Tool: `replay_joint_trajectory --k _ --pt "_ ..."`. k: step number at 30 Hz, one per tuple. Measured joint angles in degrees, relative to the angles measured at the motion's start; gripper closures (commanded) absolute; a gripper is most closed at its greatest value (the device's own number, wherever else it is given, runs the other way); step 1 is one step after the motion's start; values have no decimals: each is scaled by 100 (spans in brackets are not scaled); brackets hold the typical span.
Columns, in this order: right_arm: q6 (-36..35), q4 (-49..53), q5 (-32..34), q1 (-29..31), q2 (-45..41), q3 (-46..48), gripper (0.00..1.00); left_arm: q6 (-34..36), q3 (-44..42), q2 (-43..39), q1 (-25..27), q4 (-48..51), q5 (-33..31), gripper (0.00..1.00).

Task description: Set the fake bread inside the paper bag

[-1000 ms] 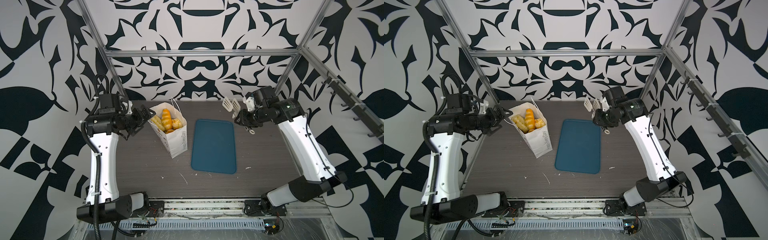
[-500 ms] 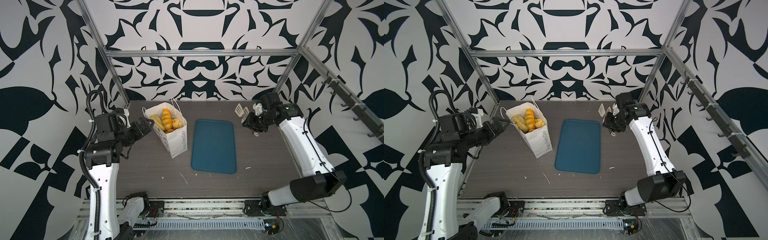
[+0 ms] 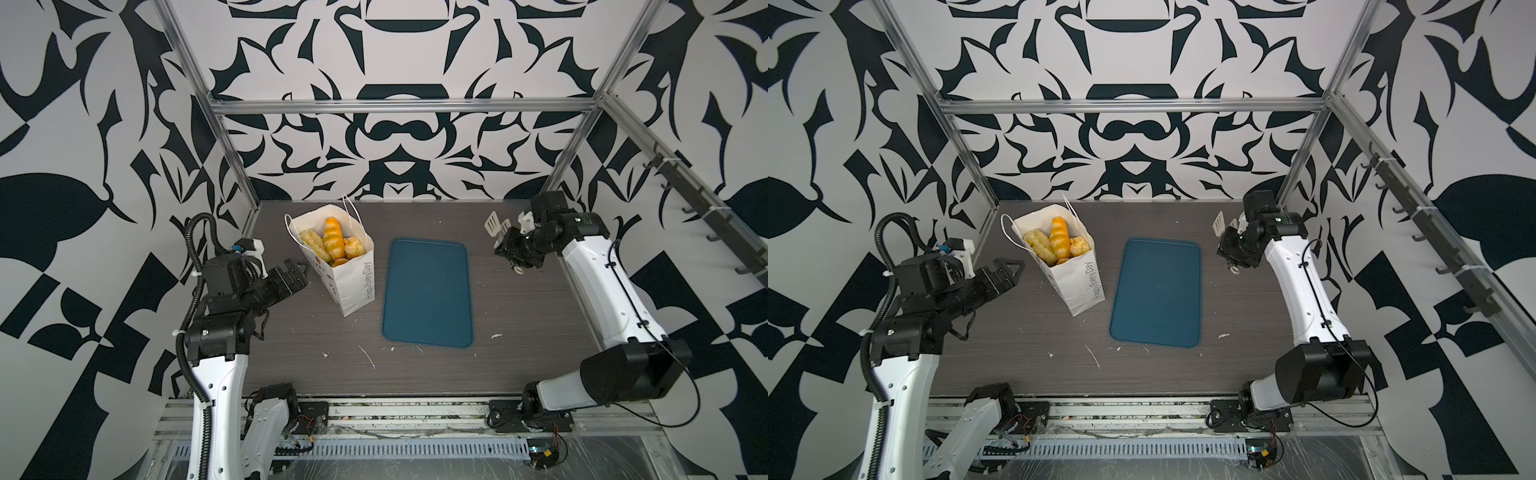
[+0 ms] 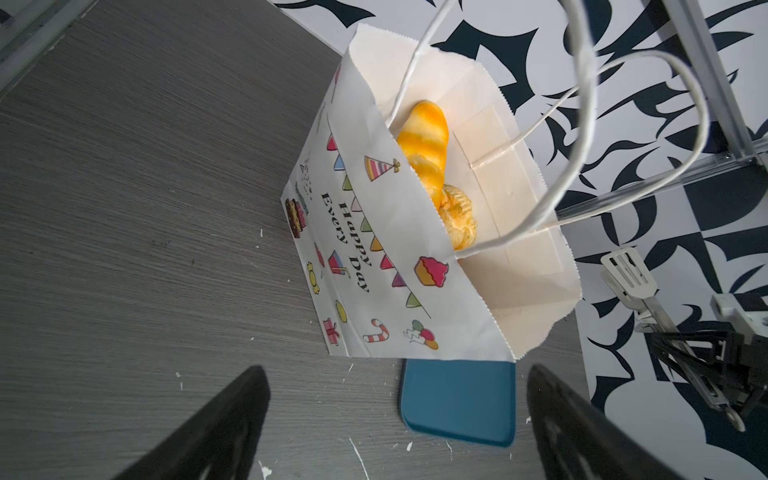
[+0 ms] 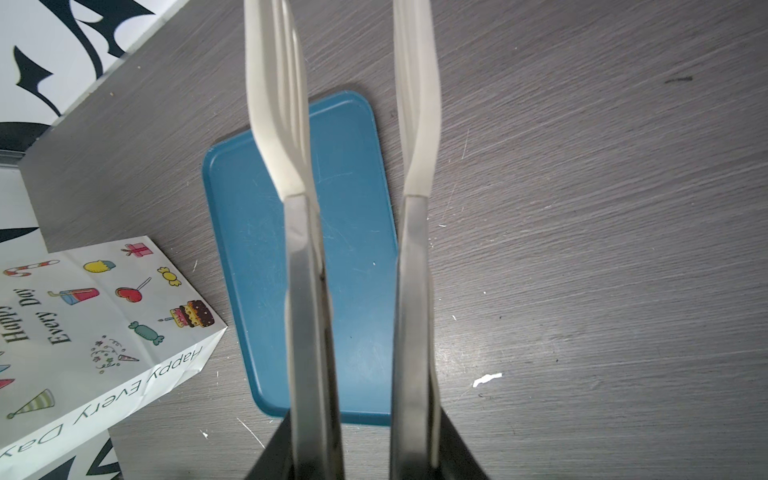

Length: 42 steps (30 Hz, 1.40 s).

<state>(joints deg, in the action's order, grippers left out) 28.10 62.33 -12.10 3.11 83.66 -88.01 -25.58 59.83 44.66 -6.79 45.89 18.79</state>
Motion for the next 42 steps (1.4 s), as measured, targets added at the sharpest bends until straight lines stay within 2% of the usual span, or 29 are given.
replay_joint_trajectory --k 9,17,31,42 --pt "-4 -282 181 -109 31 697 62 103 -527 -308 0 -424 -354 1" --pt "-24 -616 339 -201 481 1246 62 125 -1056 -245 0 -907 -514 1" --pt "-177 -1049 616 -245 1165 1482 63 107 -1543 -177 0 -1556 -756 1" --pt "-404 -1143 684 -245 1652 1731 64 420 -1622 -72 0 -1947 -960 1"
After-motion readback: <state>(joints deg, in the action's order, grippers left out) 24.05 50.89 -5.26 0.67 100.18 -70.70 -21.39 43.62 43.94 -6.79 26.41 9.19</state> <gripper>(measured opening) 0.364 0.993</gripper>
